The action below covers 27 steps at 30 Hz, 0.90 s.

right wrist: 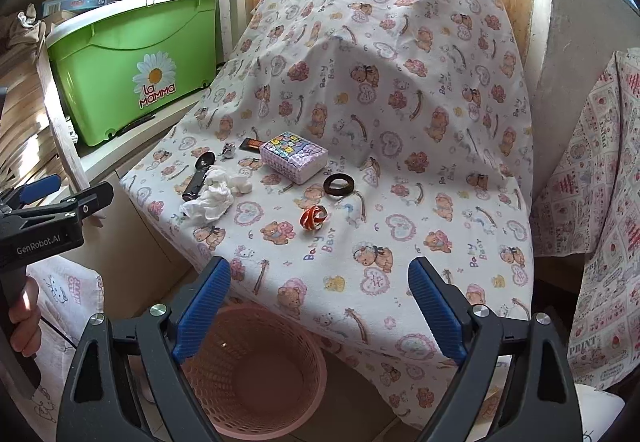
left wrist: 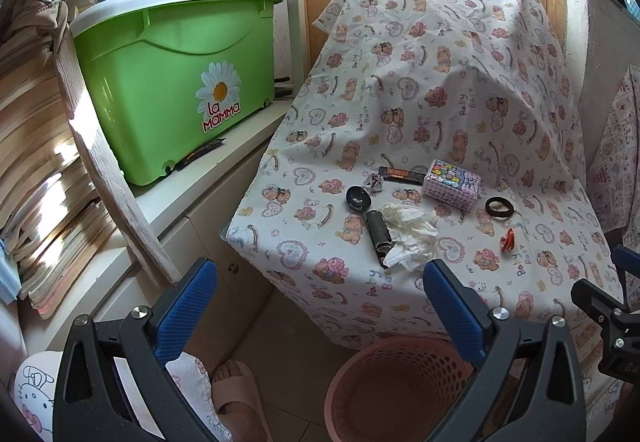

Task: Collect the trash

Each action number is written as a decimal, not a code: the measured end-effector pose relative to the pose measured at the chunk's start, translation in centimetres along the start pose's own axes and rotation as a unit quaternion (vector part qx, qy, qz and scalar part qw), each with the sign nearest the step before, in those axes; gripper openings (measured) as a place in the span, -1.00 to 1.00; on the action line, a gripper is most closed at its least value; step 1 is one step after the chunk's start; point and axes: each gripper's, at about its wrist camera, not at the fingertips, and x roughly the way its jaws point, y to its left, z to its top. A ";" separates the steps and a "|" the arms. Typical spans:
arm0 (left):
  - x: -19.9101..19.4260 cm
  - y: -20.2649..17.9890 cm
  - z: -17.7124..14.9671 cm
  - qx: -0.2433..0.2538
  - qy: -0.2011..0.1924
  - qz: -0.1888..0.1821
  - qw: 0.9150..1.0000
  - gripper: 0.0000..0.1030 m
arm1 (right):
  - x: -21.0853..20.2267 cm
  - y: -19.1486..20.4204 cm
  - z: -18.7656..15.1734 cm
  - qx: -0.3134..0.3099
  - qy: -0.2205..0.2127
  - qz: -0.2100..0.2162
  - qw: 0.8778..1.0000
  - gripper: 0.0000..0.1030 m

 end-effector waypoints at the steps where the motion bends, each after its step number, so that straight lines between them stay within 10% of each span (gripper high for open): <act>1: -0.1 -0.1 0.1 0.002 -0.002 0.000 1.000 0.97 | 0.1 0.0 0.0 -0.001 0.000 -0.002 1.000 0.78; 27: 0.1 0.3 -0.3 -0.016 0.008 0.008 1.000 0.97 | -0.1 1.9 -0.4 -0.038 -0.011 -0.006 0.999 0.78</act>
